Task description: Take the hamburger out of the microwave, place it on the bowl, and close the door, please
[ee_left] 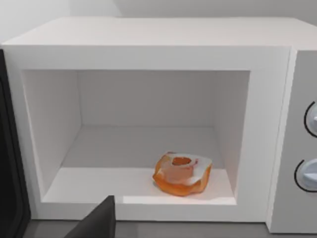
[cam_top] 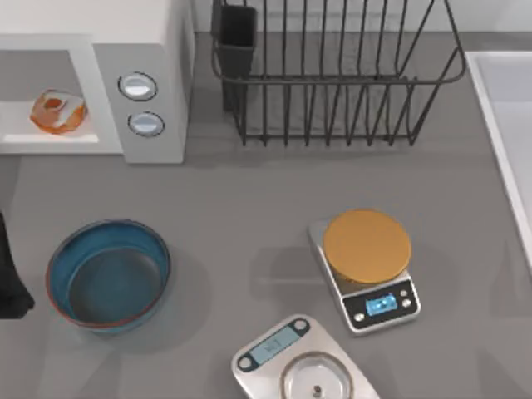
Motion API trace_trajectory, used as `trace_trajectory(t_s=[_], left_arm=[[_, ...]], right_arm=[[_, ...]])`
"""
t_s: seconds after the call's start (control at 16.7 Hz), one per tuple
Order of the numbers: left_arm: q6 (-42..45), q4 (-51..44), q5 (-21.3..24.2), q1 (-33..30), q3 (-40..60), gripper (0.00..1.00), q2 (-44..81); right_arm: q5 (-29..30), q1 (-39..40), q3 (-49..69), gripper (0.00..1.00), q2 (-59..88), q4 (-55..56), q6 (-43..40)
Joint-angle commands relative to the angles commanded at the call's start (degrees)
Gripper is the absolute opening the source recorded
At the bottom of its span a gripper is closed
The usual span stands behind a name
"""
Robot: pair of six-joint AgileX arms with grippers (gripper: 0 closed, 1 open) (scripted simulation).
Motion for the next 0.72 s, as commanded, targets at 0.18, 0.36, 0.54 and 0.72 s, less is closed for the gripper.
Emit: trace_trajectory(t_s=[0.18,0.36,0.54,0.72], left_arm=[[0.00,0.00,0.00,0.00,0.00,1.00,0.00],[0.02,1.05,0.05,0.01,0.85,1.00,1.72],[0.10,5.12,0.23,0.04,4.11,1.00,8.80],[0.23,11.55,0.51,0.10,9.28,1.00,21.19]], right_arm=[[0.00,0.00,0.00,1.00,0.00,0.00,0.00],[0.00,0.00,0.00,1.00,0.00,0.00,0.00],[0.00,0.00,0.00,1.00,0.00,0.00,0.00],[0.00,0.00,0.00,1.00,0.00,0.00,0.00]])
